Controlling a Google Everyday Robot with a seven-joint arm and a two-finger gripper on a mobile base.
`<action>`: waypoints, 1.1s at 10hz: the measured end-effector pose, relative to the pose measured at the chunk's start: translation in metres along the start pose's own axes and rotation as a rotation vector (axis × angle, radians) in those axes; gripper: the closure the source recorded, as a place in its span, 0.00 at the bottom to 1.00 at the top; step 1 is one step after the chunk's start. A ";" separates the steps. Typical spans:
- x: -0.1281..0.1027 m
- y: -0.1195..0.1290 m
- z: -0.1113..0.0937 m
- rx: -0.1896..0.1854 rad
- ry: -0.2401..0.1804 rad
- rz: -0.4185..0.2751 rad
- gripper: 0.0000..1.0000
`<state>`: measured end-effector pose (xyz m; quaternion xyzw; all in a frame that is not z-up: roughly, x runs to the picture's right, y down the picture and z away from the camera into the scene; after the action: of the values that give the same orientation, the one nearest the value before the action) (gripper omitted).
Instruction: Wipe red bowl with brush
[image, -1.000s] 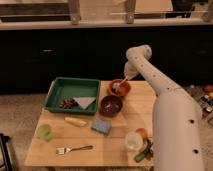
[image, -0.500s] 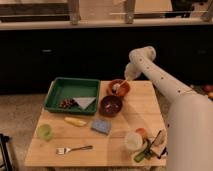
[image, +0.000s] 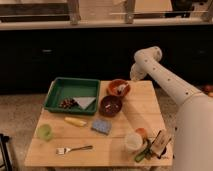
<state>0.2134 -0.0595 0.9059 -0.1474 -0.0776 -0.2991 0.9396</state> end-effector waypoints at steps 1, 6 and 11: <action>0.005 -0.001 -0.001 -0.001 0.006 0.016 0.99; 0.020 -0.020 0.006 0.016 0.034 0.046 0.99; 0.011 -0.036 0.027 0.034 0.026 0.029 0.99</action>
<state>0.1999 -0.0851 0.9426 -0.1289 -0.0684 -0.2858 0.9471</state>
